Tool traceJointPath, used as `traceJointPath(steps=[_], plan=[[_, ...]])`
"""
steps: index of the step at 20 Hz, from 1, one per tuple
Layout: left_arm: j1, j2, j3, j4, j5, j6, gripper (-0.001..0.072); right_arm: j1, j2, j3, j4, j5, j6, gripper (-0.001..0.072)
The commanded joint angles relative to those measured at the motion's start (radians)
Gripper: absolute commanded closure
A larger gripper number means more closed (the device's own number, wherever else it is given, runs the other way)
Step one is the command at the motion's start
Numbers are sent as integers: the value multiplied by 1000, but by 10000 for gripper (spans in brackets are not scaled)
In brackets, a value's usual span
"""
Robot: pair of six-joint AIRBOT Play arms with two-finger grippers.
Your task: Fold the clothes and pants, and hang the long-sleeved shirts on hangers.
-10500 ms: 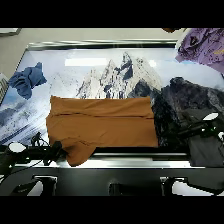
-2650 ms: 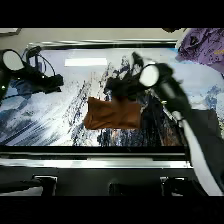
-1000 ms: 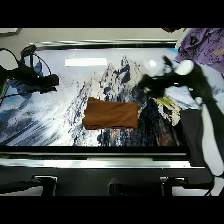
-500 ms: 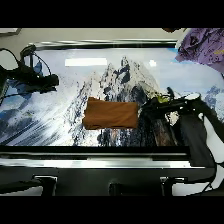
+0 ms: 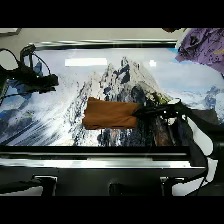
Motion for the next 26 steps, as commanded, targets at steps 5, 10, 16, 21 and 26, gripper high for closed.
traceJointPath(steps=[5,10,16,21,26], plan=[[1,-1,0,17,0,0,690,-35,8,254,-76,-6,188,680],[1,-2,0,35,0,0,690,-178,8,494,-179,11,336,681],[1,-2,0,35,0,0,690,-407,13,668,-251,5,476,681],[1,-2,0,35,0,0,690,-569,44,743,-362,10,638,681],[1,-1,0,35,-2,0,690,-645,130,743,-532,77,811,682]])
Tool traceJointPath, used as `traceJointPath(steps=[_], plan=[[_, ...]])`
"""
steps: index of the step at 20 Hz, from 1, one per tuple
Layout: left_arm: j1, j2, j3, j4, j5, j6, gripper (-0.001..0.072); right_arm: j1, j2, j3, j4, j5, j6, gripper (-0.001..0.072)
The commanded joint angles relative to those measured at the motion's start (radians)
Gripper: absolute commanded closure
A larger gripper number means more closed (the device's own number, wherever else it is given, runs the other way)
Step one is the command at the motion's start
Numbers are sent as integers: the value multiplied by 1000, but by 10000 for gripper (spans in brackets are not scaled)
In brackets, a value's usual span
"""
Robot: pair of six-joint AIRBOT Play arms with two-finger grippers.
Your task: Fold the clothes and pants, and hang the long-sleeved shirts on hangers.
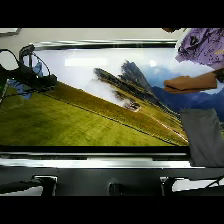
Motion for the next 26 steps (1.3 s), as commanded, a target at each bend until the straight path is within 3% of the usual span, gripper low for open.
traceJointPath(steps=[1,6,13,17,21,26], plan=[[1,0,0,0,-3,0,690,-47,61,8,-148,59,158,682],[1,0,0,-1,-5,0,690,-47,146,8,-347,200,264,682],[1,0,0,0,-19,0,689,-47,179,8,-541,474,259,681],[1,0,0,0,-19,0,690,-47,179,8,-668,616,193,679],[1,0,0,0,-18,0,690,-47,188,-25,-767,673,101,679],[1,0,0,0,-18,0,689,-47,270,-276,-832,599,100,679]])
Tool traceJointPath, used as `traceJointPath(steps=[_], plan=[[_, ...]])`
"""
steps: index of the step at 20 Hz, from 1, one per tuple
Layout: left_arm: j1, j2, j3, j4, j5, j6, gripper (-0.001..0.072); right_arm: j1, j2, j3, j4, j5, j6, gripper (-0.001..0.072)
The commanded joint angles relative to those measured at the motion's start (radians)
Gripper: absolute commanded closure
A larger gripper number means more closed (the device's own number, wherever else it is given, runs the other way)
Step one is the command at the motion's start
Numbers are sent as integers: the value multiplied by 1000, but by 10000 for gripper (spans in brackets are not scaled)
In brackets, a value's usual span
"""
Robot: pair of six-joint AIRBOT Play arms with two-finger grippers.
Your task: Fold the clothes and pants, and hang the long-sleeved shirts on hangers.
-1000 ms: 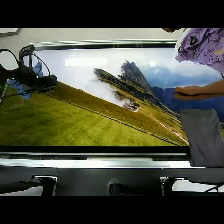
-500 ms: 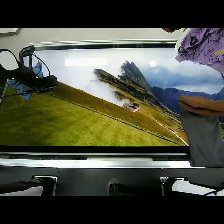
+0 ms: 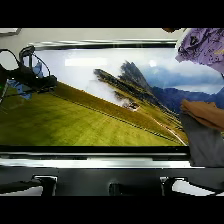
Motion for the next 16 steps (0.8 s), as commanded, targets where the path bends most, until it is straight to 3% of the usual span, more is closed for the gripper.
traceJointPath(steps=[1,7,16], plan=[[1,0,0,0,0,0,690,-1,48,-171,-57,-33,-13,678],[1,0,0,0,-1,0,690,-1,101,-388,-130,-79,-13,679],[1,0,0,0,-1,0,690,-1,114,-537,-203,-89,-14,679]])
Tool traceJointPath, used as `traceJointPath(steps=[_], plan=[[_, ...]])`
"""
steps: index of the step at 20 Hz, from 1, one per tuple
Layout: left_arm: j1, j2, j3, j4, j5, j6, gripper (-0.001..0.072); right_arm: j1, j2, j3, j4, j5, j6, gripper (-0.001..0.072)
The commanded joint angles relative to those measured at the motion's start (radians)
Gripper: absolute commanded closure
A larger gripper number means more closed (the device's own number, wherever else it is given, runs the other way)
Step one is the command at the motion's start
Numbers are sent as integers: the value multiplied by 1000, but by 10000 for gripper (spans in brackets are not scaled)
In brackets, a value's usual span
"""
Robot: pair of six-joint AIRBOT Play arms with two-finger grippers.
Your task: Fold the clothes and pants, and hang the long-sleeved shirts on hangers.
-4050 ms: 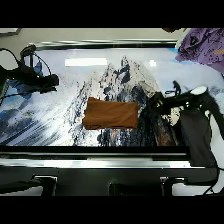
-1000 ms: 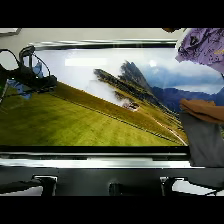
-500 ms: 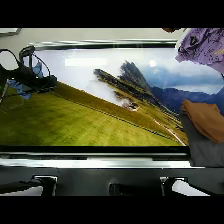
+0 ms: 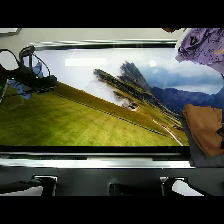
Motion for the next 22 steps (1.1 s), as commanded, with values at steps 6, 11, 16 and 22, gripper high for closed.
traceJointPath(steps=[6,11,16,22], plan=[[1,0,0,0,0,0,690,-1,5,-92,-60,2,0,679],[1,0,0,0,0,0,690,-1,5,-97,-124,-9,7,469],[1,0,0,0,0,1,685,0,5,-10,-20,-83,-11,169],[26,26,0,-1,-18,54,690,83,41,133,620,-429,-342,578]])
